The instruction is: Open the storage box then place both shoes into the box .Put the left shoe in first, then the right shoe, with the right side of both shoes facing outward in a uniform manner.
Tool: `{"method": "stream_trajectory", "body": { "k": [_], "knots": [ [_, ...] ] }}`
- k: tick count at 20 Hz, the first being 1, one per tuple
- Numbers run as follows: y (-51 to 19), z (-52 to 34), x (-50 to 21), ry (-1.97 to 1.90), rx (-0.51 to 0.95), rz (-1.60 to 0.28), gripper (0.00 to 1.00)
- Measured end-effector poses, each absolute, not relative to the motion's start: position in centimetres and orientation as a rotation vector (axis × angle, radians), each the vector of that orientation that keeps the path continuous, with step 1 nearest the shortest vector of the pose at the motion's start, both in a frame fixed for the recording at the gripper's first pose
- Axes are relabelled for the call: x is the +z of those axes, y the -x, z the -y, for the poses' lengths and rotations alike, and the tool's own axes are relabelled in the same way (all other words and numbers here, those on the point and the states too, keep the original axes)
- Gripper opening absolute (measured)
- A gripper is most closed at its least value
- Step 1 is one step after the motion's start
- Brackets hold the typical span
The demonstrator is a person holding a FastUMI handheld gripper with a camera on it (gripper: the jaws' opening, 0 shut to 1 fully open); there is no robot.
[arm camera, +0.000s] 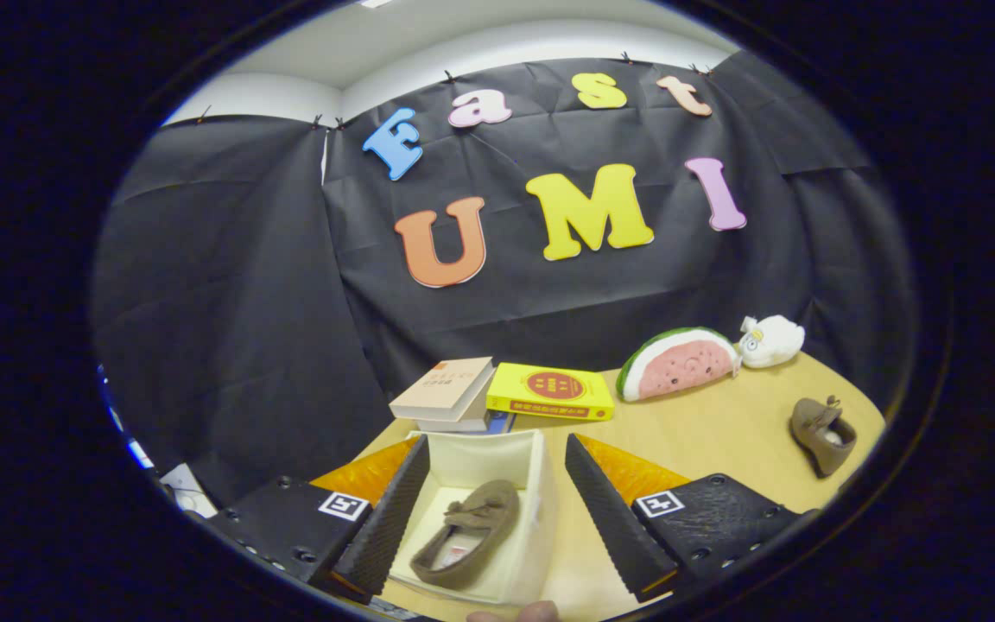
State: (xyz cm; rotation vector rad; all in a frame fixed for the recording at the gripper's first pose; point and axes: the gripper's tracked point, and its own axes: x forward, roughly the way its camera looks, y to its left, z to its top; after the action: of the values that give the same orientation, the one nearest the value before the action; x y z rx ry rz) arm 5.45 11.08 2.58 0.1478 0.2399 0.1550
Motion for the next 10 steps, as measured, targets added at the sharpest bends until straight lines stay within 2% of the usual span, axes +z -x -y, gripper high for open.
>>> {"method": "stream_trajectory", "body": {
  "k": [7, 10],
  "knots": [
    [-4.0, 5.5, 3.2, -0.089, 0.075, -0.238, 0.96],
    [-3.2, 14.2, 3.1, -0.043, -0.006, -0.249, 0.96]
  ]
}}
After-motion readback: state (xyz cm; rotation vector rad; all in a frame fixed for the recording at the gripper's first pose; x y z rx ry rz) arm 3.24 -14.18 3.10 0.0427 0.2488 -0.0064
